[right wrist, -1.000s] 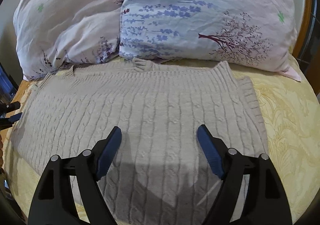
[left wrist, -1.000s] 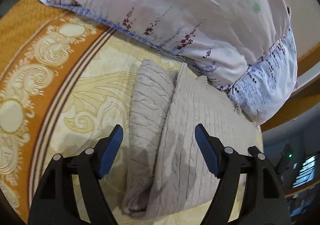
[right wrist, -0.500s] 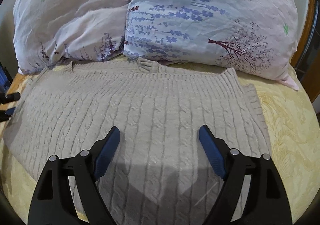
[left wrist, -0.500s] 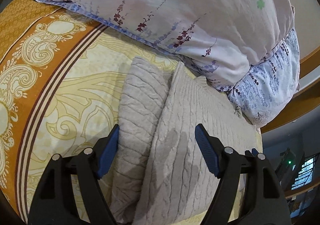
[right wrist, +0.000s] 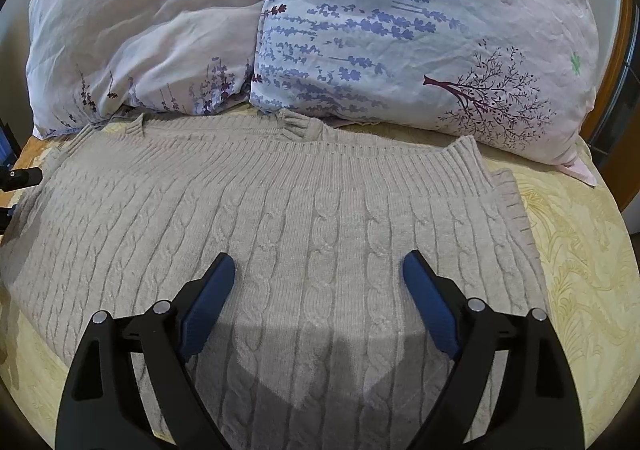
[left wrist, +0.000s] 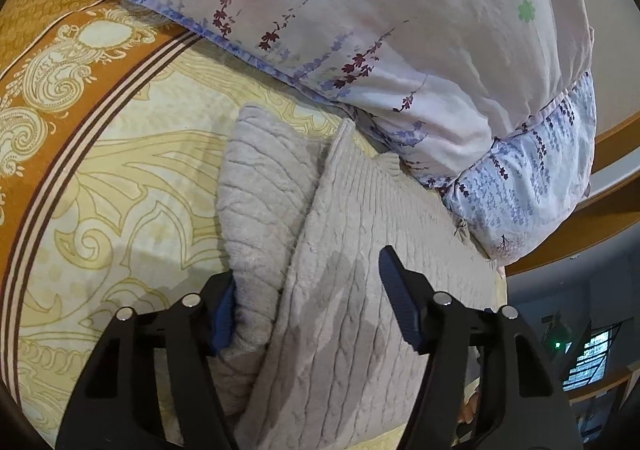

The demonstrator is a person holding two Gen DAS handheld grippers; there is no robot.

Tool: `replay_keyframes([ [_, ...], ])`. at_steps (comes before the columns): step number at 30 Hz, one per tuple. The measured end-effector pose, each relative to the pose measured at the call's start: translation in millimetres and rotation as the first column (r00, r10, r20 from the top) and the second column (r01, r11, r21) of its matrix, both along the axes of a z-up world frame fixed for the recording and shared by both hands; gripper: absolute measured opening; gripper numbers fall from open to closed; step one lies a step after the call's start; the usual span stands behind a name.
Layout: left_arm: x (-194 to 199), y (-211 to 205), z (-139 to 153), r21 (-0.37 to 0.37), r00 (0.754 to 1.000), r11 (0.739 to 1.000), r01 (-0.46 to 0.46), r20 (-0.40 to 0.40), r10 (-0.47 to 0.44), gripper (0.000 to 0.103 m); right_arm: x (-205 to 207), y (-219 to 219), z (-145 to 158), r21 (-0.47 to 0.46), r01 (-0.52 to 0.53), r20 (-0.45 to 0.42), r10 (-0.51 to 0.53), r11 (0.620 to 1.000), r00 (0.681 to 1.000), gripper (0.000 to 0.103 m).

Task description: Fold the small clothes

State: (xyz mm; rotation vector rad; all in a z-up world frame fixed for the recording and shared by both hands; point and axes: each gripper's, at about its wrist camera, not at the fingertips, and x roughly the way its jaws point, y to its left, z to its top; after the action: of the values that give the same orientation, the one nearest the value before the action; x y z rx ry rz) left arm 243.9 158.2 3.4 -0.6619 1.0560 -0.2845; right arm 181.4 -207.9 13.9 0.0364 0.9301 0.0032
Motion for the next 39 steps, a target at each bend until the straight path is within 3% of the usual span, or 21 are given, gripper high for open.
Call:
replay_keyframes([
  [4, 1, -4, -3, -0.013, 1.0, 1.0, 0.0, -0.012, 0.0, 0.048, 1, 1, 0, 0.001, 0.001, 0.0, -0.001, 1.0, 1.0, 0.089],
  [8, 0, -11, -4, 0.011, 1.0, 1.0, 0.019, -0.012, -0.019, 0.043, 1, 0, -1, 0.001, 0.002, 0.0, -0.002, 1.0, 1.0, 0.091],
  [12, -1, -16, -1, 0.017, 1.0, 0.999, 0.029, -0.004, -0.029, 0.026, 1, 0, -2, 0.003, 0.004, 0.001, -0.004, 1.0, 1.0, 0.092],
  [25, -9, -45, 40, -0.057, 0.997, 0.998, 0.037, 0.068, -0.033, 0.021, 0, -3, 1, 0.034, -0.003, -0.007, 0.003, 0.999, 1.0, 0.092],
  [32, -2, -94, 75, -0.086, 0.989, 0.992, 0.096, 0.118, -0.086, 0.02, -13, -19, 12, 0.112, -0.018, -0.001, 0.018, 0.994, 1.0, 0.096],
  [39, 8, -164, 76, -0.108, 0.978, 0.976, 0.187, 0.11, -0.176, 0.019, -26, -45, 15, 0.143, 0.001, 0.004, -0.002, 0.99, 1.0, 0.096],
])
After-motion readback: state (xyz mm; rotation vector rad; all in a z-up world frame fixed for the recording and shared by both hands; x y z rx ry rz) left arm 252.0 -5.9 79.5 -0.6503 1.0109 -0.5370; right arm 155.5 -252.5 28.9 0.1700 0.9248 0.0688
